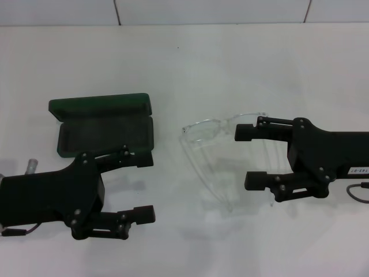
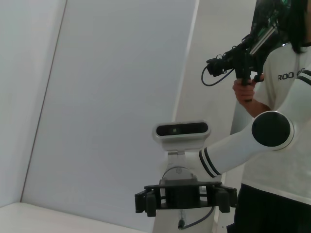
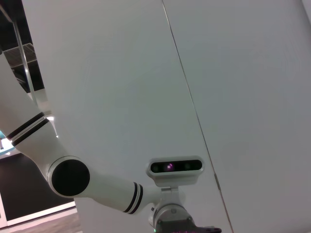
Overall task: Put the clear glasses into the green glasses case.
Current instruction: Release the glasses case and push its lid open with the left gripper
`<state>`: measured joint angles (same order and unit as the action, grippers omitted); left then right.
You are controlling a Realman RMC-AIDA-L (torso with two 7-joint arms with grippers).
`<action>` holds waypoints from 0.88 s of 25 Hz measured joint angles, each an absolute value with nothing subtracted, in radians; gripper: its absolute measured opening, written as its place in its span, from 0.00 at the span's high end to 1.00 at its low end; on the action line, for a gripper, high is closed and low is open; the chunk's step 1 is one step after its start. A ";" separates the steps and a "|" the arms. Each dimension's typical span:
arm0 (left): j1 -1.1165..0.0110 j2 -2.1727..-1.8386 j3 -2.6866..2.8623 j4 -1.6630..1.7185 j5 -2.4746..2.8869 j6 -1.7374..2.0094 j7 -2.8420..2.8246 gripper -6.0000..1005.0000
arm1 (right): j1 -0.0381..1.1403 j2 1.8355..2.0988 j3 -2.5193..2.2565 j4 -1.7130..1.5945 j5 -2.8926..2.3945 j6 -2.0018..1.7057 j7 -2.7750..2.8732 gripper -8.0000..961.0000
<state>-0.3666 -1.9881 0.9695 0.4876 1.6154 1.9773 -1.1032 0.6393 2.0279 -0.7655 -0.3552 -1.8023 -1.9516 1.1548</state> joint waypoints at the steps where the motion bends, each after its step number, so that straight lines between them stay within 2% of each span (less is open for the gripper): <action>1: -0.367 -1.988 0.969 0.488 1.615 1.977 -1.103 0.12 | 0.639 2.028 -0.766 -0.352 -1.802 -1.951 1.152 0.12; 22: -0.377 -1.998 0.875 0.522 1.605 1.955 -1.234 0.12 | 0.604 2.024 -0.753 -0.326 -1.753 -1.903 1.106 0.12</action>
<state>-0.3774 -1.9976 0.8753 0.5222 1.6050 1.9550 -1.2342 0.6039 2.0237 -0.7532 -0.3259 -1.7529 -1.9034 1.1061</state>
